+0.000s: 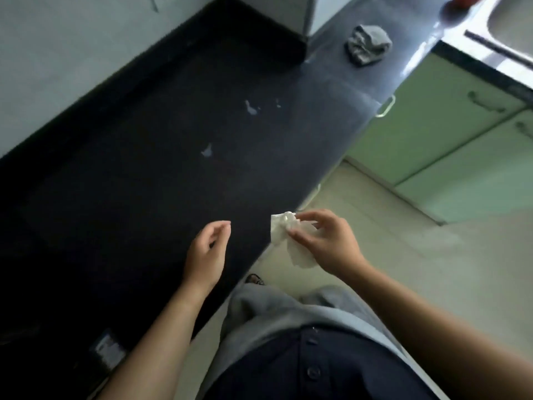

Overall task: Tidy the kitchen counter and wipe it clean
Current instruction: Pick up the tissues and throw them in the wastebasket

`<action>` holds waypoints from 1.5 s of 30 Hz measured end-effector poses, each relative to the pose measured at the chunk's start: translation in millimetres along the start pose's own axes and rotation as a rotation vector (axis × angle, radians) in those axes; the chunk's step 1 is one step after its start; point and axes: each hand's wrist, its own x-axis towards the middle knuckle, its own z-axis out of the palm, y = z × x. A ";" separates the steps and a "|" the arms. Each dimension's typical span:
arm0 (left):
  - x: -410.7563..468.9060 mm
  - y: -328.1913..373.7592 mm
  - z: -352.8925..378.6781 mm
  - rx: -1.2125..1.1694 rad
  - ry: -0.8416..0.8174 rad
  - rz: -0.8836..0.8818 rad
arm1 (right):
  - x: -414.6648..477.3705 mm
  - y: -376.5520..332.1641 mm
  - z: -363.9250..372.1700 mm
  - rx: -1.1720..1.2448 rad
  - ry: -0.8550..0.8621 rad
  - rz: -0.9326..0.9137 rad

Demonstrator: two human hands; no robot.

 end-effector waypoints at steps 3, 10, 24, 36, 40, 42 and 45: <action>-32.4 30.8 53.4 -0.086 -0.230 -0.006 | -43.4 36.6 -50.8 0.167 0.128 0.103; -107.8 104.4 194.6 0.084 -0.697 0.139 | -164.5 132.9 -162.9 0.464 0.540 0.228; -305.7 152.2 497.5 0.427 -1.439 0.334 | -346.4 302.2 -291.9 0.713 1.240 0.581; -298.6 234.8 755.3 0.487 -1.445 0.461 | -288.9 418.3 -522.9 0.715 1.278 0.596; -314.8 293.3 850.2 0.493 -1.526 0.528 | -285.1 444.2 -618.0 0.711 1.348 0.597; -325.1 312.6 891.2 0.494 -1.549 0.510 | -283.0 458.9 -653.9 0.705 1.376 0.620; -340.5 324.4 948.9 0.537 -1.553 0.487 | -279.7 486.0 -697.1 0.742 1.414 0.656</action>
